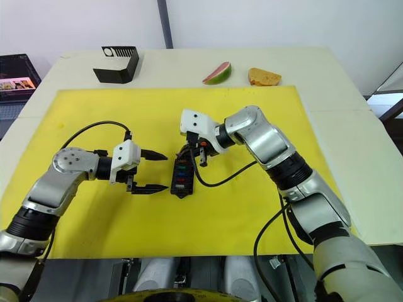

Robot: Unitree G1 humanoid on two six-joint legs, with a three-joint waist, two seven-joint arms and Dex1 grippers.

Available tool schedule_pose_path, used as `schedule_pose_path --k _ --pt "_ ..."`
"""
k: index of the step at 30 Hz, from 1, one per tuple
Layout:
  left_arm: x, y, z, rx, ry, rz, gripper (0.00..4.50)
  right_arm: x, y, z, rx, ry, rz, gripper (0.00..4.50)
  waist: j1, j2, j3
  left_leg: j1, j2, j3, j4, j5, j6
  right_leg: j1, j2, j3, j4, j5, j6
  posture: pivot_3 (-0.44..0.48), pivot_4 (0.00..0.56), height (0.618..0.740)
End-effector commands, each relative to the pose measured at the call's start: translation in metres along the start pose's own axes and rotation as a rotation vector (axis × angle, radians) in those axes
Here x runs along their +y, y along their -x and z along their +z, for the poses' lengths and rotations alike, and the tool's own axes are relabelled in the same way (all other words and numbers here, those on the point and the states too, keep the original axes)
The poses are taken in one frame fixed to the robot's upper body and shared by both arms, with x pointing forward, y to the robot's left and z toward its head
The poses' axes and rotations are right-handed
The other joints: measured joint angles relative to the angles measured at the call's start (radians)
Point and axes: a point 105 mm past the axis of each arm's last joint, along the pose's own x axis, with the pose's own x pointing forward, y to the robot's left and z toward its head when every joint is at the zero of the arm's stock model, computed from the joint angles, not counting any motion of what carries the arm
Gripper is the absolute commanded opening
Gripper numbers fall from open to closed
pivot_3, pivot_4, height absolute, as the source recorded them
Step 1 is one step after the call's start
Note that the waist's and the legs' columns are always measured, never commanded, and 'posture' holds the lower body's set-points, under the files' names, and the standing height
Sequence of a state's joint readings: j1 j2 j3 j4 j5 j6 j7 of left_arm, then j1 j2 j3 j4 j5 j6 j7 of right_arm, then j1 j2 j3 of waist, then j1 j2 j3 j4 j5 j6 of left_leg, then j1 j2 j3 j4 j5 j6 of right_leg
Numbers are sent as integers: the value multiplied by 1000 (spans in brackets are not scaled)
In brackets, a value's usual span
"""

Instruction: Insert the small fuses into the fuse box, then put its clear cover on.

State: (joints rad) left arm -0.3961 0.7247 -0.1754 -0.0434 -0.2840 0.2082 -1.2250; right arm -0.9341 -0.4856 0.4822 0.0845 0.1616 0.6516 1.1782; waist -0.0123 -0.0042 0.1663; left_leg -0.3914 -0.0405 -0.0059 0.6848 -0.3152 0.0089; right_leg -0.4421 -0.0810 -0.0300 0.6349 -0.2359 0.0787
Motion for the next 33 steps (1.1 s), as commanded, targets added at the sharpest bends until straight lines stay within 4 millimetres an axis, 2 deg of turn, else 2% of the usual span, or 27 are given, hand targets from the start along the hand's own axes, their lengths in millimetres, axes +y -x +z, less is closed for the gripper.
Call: schedule_pose_path --k 1,21,33 --pt "-1 0 9 -18 -39 -2 4443 -1 5 7 -26 30 -22 0 0 0 0 0 0 0 0 0 0 0 0 0 0 0 0 0 150 740" --pt "-3 -3 11 -25 -37 -10 4443 -7 14 6 -17 15 -37 0 0 0 0 0 0 0 0 0 0 0 0 0 0 0 0 0 150 740" --pt "-3 -3 10 -24 -36 -6 4443 -4 10 2 -8 15 -24 0 0 0 0 0 0 0 0 0 0 0 0 0 0 0 0 0 150 740"
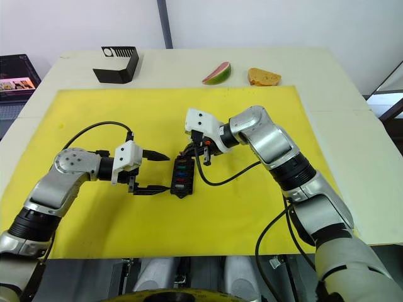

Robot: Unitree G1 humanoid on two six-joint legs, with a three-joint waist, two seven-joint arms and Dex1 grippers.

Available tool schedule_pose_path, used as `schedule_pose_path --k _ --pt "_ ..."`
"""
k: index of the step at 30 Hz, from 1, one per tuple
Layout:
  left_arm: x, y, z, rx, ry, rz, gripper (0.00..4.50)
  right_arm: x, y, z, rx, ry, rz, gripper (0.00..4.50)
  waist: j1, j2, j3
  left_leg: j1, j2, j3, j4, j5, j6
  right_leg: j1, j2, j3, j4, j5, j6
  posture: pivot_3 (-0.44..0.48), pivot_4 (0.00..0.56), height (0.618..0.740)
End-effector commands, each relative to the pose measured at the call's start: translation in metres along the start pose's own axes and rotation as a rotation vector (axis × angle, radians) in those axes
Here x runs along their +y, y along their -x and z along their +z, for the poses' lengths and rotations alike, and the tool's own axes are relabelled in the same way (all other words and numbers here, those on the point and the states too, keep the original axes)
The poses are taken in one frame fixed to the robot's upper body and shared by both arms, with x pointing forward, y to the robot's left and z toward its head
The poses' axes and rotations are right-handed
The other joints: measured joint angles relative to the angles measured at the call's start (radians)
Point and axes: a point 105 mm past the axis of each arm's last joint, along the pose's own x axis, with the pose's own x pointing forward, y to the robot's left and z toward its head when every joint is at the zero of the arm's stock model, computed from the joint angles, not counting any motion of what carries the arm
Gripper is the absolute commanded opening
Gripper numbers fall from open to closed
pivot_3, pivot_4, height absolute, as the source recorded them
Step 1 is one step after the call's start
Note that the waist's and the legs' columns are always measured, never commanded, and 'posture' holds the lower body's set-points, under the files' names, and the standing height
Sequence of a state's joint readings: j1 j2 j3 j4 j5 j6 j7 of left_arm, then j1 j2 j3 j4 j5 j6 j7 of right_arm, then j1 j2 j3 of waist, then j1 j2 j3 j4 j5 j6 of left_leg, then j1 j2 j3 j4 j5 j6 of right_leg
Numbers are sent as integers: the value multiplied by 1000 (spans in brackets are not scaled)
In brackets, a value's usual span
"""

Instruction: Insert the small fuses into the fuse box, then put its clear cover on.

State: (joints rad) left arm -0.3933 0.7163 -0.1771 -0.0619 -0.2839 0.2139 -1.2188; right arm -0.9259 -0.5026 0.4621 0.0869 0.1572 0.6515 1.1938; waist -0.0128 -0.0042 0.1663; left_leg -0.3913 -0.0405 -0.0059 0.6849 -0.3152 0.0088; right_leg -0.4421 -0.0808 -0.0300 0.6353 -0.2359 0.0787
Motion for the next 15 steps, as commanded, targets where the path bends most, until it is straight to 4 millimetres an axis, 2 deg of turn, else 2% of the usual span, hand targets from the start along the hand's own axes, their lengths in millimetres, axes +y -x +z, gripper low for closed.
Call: schedule_pose_path --k 1,15 --pt "-2 0 7 -14 -29 -3 4443 -2 3 5 -7 28 -14 0 0 0 0 0 0 0 0 0 0 0 0 0 0 0 0 0 150 740" --pt "-2 0 8 -16 -27 3 4443 -1 -3 0 5 29 -8 0 0 0 0 0 0 0 0 0 0 0 0 0 0 0 0 0 150 740"
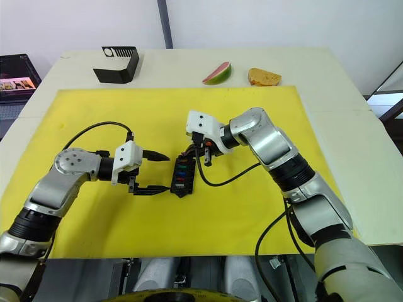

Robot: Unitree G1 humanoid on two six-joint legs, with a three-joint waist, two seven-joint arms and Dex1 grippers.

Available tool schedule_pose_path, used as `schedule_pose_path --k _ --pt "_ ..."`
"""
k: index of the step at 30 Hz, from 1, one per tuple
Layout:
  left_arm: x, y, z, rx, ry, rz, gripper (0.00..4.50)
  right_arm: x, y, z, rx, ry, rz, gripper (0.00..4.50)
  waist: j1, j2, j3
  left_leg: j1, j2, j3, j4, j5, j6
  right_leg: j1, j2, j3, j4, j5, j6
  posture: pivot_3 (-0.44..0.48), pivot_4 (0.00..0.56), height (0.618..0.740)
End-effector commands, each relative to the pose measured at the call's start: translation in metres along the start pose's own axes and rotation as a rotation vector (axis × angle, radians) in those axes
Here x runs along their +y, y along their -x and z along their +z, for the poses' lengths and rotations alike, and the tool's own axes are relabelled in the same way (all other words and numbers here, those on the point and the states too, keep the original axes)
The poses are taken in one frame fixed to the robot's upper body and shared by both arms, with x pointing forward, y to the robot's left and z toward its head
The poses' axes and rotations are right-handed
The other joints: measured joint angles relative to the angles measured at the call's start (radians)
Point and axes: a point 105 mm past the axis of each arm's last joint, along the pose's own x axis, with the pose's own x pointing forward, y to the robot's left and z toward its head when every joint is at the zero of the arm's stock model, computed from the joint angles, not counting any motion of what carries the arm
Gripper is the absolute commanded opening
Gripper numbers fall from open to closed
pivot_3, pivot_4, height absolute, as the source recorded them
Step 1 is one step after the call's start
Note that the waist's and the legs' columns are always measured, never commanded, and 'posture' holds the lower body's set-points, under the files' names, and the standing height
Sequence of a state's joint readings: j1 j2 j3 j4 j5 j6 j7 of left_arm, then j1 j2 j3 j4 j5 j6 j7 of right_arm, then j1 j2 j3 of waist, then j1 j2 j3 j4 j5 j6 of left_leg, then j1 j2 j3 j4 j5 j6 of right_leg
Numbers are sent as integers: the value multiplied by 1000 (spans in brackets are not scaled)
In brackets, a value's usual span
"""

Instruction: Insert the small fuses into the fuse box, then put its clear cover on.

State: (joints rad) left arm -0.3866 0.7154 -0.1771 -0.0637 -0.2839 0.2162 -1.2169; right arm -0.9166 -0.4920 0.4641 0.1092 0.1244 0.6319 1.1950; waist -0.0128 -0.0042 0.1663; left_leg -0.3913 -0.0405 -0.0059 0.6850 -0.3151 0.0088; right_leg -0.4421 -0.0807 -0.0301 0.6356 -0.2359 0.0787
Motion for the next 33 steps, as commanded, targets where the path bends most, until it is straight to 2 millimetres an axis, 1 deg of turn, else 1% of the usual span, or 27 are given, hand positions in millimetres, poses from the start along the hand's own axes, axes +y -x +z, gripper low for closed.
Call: schedule_pose_path --k 1,8,17,22,24,27,33 --pt "-1 0 9 -18 -35 3 4443 0 0 6 -12 29 1 0 0 0 0 0 0 0 0 0 0 0 0 0 0 0 0 0 150 740" --pt "-3 -1 10 -19 -37 -6 4443 -1 -4 4 5 28 3 0 0 0 0 0 0 0 0 0 0 0 0 0 0 0 0 0 150 740" --pt "-2 -1 9 -18 -40 -1 4443 2 -8 -8 64 23 15 0 0 0 0 0 0 0 0 0 0 0 0 0 0 0 0 0 150 740" --pt "-1 -1 9 -15 -41 1 4443 3 -9 -11 89 22 25 0 0 0 0 1 0 0 0 0 0 0 0 0 0 0 0 0 150 740" --pt "-1 -1 9 -16 -40 4 4443 4 -10 -10 92 12 31 0 0 0 0 1 0 0 0 0 0 0 0 0 0 0 0 0 150 740" --pt "-1 -1 8 -14 -42 5 4443 4 -8 -1 72 -4 42 0 0 0 0 1 0 0 0 0 0 0 0 0 1 0 0 0 150 740" --pt "-1 -2 8 -11 -44 6 4443 3 -8 3 69 7 34 0 0 0 0 1 0 0 0 0 0 0 0 0 1 0 0 0 150 740"
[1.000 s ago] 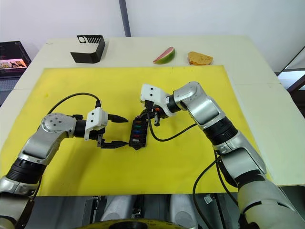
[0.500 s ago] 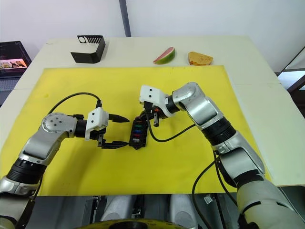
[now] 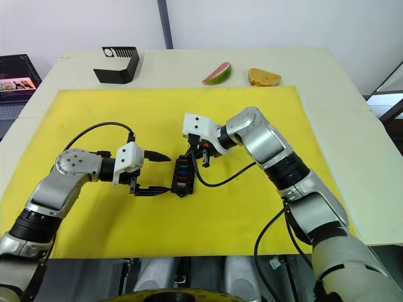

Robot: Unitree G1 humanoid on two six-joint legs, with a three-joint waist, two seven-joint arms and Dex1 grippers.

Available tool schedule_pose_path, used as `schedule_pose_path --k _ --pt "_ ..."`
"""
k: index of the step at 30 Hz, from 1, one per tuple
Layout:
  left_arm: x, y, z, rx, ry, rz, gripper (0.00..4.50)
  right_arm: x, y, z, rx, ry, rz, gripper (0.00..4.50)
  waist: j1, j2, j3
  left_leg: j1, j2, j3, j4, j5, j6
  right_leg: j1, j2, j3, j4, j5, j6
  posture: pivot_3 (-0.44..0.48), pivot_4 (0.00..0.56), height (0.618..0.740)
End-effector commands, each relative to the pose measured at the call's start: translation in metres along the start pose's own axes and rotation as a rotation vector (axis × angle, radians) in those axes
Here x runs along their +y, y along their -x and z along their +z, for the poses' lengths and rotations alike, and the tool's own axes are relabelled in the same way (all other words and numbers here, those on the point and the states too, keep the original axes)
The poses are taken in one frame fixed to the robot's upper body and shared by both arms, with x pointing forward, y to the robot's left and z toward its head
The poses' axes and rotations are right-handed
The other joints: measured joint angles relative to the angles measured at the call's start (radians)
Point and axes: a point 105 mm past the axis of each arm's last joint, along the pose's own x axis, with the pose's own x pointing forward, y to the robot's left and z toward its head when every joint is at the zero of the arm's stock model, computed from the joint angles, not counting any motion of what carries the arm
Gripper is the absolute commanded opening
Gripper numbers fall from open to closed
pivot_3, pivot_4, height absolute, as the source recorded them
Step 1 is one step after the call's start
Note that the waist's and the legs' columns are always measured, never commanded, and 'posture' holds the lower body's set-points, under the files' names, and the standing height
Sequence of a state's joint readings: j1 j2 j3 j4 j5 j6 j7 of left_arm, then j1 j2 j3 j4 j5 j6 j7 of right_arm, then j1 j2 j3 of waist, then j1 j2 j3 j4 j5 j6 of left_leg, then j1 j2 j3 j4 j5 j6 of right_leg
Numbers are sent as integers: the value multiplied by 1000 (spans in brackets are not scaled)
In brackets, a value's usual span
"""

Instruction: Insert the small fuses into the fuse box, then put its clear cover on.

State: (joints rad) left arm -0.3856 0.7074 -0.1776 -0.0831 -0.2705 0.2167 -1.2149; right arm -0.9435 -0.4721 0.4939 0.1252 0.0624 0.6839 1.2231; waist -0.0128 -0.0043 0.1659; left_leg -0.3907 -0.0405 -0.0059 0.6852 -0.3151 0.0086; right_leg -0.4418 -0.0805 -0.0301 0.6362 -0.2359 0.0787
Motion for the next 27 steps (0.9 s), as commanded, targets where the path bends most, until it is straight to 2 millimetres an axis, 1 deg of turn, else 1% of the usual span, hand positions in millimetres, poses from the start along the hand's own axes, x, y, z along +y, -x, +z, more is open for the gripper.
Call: schedule_pose_path --k 1,7,10,11,13,14,15,17,27 --pt "1 1 4 -9 -24 8 4443 3 -2 7 -5 25 19 0 0 0 0 0 0 0 0 0 0 0 0 0 0 0 0 0 150 740" --pt "0 1 4 -8 -24 8 4443 2 0 11 -18 35 10 0 0 0 0 0 0 0 0 0 0 0 0 0 0 0 0 0 150 740" --pt "0 1 4 -9 -26 8 4500 1 1 13 -23 33 3 1029 0 0 0 0 0 0 0 0 0 0 0 0 0 0 0 0 150 740" --pt "1 0 4 -9 -26 9 4500 2 1 13 -25 36 3 1453 0 0 0 0 0 0 0 0 0 0 0 0 0 0 0 0 150 740" --pt "1 0 4 -8 -27 9 4500 2 1 14 -27 42 5 1453 0 0 0 0 0 0 0 0 0 0 0 0 0 0 0 0 150 740" --pt "1 0 4 -8 -28 9 4500 3 1 14 -28 42 5 2210 0 0 0 0 0 0 0 0 0 0 0 0 0 0 0 0 150 740" --pt "1 0 4 -8 -28 9 4500 3 1 14 -29 39 4 2498 0 0 0 0 0 0 0 0 0 0 0 0 0 0 0 0 150 740" --pt "1 0 4 -8 -28 9 4500 3 2 14 -26 56 1 3484 0 0 0 0 0 0 0 0 0 0 0 0 0 0 0 0 150 740" --pt "2 0 4 -9 -29 12 4500 -2 8 20 -49 57 -23 3484 0 0 0 0 0 0 0 0 0 0 0 0 0 0 0 0 150 740"
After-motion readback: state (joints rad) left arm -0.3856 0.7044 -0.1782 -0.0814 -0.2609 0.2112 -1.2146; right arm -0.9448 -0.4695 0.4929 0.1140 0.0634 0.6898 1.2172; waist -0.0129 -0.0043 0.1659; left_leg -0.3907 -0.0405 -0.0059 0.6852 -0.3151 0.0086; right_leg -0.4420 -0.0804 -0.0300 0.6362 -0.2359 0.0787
